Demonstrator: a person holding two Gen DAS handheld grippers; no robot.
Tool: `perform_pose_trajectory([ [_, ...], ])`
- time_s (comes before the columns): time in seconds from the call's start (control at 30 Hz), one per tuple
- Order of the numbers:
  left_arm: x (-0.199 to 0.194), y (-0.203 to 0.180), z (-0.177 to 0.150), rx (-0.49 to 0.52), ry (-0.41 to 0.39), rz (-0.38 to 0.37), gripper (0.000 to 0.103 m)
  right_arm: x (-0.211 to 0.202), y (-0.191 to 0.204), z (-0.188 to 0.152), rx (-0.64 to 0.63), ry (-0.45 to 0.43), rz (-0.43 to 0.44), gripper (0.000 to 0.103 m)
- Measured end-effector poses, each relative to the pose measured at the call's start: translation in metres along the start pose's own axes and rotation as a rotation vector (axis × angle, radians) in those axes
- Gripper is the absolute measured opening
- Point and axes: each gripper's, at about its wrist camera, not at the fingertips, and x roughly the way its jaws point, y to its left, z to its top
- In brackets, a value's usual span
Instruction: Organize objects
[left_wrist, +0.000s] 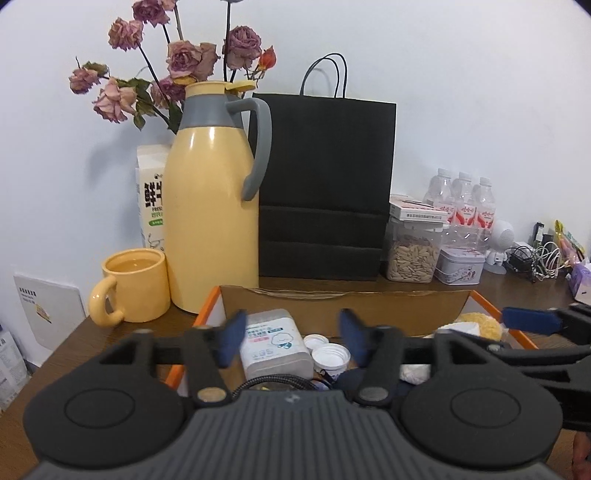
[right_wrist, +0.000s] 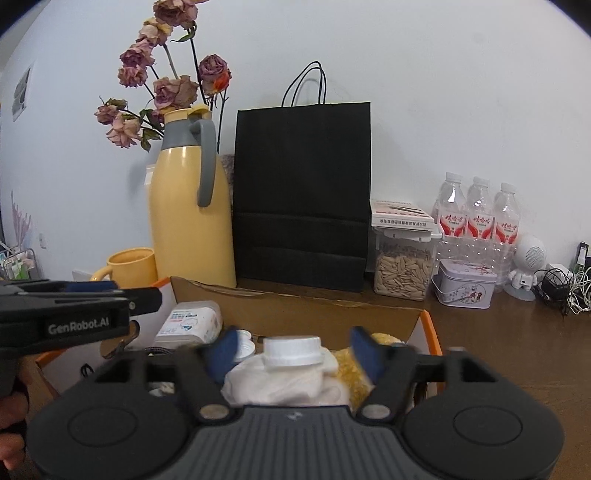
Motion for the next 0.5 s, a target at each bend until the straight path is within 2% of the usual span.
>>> perform_pose_trajectory([
  [0.07, -0.002, 0.000, 0.000, -0.004, -0.017, 0.012, 0.096, -0.001, -0.001, 0.000, 0.002, 0.002, -0.002, 0.094],
  [0.1, -0.004, 0.000, 0.000, -0.007, -0.030, 0.021, 0.102, -0.002, -0.001, 0.000, 0.005, 0.005, -0.005, 0.100],
  [0.17, -0.006, 0.000, 0.001, -0.011, -0.055, 0.032, 0.103, -0.003, -0.001, 0.000, 0.007, 0.005, -0.007, 0.103],
  [0.5, -0.013, 0.004, 0.002, -0.034, -0.069, 0.023, 0.103, -0.011, -0.005, 0.002, 0.016, -0.005, -0.006, 0.103],
])
